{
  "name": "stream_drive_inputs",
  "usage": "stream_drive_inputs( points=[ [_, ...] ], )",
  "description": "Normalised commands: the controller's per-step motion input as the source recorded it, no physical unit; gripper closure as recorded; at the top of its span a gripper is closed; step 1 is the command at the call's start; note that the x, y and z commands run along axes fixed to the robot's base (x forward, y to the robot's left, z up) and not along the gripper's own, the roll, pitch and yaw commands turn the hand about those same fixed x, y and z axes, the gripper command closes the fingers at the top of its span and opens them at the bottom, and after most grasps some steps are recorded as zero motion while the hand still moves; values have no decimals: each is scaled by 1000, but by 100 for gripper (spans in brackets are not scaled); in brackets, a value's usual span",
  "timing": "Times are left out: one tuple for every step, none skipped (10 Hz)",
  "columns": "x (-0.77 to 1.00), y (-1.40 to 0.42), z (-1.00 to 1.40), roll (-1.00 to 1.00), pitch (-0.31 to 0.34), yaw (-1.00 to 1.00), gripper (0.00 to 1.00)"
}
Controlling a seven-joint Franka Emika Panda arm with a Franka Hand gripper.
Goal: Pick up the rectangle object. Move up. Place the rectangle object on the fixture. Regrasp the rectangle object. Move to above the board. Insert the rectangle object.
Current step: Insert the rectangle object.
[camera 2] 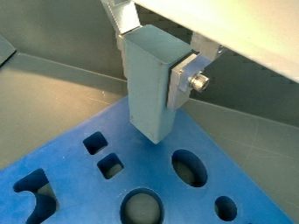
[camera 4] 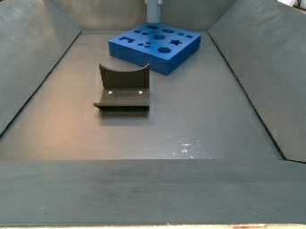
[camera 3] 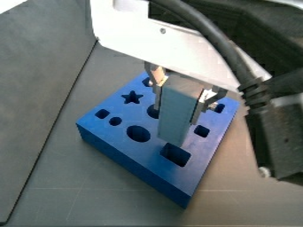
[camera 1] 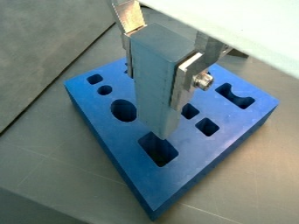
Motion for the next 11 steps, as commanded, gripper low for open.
stream_drive_inputs(
  points=[
    [0, -826, -311, 877, 0, 0, 100],
    [0, -754, -197, 877, 0, 0, 100],
    [0, -26, -57, 23, -69, 0, 100],
    [0, -66, 0, 83, -46, 60, 100],
    [871, 249, 0, -131, 500, 0, 100],
    [383, 66, 34, -151, 471, 0, 100],
    [0, 0, 0, 0, -20, 0, 100],
    [0, 0, 0, 0, -9, 0, 100],
    [34, 0, 0, -174, 1000, -171, 100],
    [60, 0, 37, -203, 1000, -197, 100],
    [26, 0, 0, 0, 0, -11, 100]
  ],
)
